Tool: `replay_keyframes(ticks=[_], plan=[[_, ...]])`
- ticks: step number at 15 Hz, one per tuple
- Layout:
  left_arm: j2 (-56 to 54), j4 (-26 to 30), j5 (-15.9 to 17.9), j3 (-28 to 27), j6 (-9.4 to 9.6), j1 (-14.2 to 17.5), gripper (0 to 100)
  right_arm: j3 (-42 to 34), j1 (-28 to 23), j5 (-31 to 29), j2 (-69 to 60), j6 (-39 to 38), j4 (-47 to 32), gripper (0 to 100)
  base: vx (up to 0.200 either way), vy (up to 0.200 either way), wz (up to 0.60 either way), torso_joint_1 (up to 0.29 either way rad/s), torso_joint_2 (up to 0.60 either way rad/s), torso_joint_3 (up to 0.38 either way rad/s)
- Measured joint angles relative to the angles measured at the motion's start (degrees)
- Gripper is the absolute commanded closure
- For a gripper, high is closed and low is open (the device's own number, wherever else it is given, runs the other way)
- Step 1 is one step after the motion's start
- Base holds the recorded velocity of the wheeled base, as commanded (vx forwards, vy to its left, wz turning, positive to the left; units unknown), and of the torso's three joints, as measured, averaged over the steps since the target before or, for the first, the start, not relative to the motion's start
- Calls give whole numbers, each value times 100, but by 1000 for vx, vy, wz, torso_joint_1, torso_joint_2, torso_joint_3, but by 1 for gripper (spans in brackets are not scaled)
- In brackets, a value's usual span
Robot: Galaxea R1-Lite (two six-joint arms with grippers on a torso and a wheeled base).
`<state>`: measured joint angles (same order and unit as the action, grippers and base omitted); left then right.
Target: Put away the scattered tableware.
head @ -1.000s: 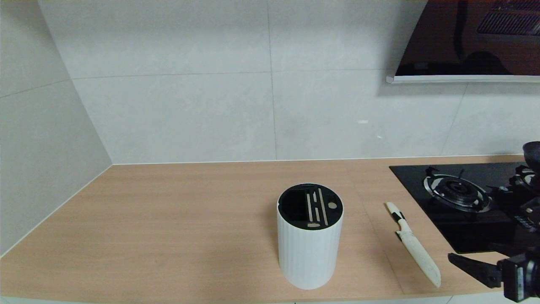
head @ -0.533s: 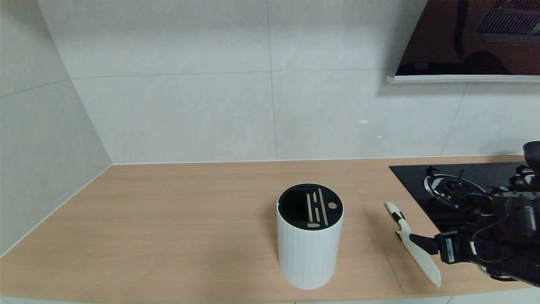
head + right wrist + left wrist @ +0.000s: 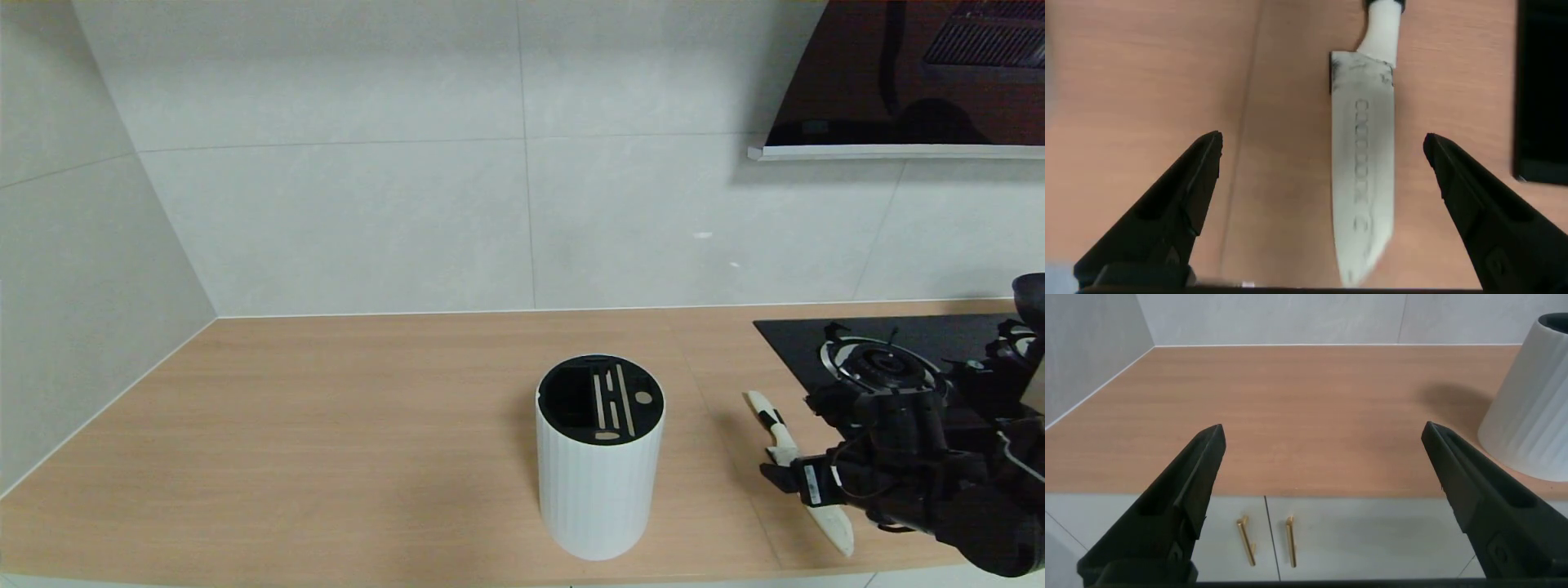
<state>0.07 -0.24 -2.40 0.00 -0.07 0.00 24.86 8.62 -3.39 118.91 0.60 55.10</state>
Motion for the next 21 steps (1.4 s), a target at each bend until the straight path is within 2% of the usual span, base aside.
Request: replay_keyframes(ticks=[5,10,21], plan=[[0,0,5,0,-6,0,0,188,-107,-304,1119,-6,1849,0,0,0,0,0,0,0],[0,2,0,0,-6,0,0,325,-234,-341,1582,-9,1983,0,0,0,0,0,0,0],[0,2,2,0,-2,0,0,450,-289,-361,1755,-9,2005,0,0,0,0,0,0,0]])
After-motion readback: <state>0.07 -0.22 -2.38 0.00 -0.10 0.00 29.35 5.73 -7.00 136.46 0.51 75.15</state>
